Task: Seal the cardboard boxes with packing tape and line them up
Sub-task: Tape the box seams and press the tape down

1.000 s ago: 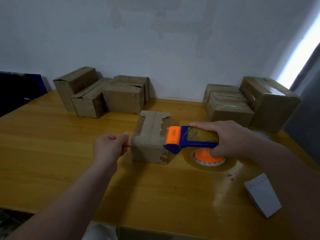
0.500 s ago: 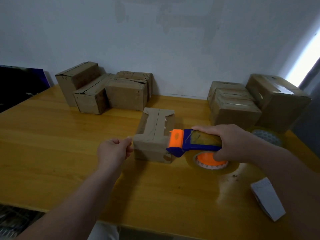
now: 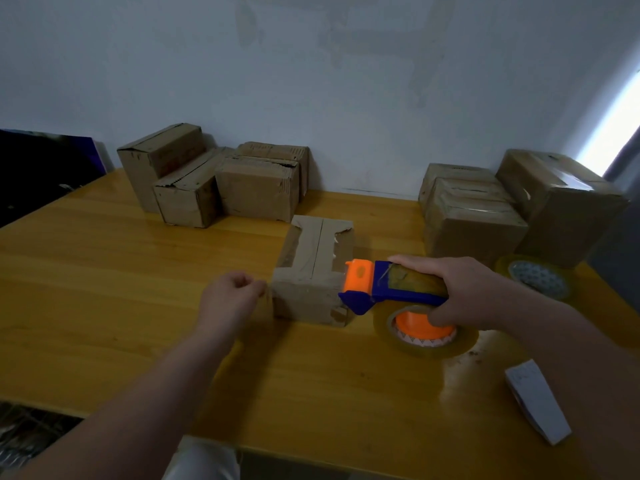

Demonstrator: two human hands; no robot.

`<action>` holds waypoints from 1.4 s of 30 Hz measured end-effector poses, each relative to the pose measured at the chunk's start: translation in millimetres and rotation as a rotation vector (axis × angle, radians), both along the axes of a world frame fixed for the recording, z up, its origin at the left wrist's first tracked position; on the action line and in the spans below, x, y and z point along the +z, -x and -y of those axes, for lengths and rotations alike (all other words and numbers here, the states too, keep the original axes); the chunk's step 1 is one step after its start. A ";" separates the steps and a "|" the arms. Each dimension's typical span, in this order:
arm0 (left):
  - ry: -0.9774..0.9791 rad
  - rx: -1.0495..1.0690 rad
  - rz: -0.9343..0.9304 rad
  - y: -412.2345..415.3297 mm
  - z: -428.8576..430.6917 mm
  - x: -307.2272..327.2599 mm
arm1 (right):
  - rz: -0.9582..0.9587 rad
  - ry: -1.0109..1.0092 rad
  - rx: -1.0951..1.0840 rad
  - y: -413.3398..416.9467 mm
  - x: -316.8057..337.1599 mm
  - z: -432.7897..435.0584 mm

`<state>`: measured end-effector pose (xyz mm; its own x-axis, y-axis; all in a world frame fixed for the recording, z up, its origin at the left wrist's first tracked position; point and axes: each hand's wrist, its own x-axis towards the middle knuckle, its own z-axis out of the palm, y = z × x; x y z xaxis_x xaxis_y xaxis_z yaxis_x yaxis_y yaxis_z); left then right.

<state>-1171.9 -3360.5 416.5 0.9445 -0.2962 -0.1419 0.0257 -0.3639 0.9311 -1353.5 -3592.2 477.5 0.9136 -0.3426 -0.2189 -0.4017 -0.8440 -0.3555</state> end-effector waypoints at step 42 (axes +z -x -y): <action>-0.787 -0.845 0.911 10.2 12.5 30.4 | -0.109 0.092 0.014 11.1 15.9 -21.8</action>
<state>-1182.1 -3373.1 446.9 0.3837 -0.9234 0.0121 -0.9217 -0.3821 0.0677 -1364.5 -3570.3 493.4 0.8910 -0.3526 -0.2860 -0.4213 -0.8768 -0.2315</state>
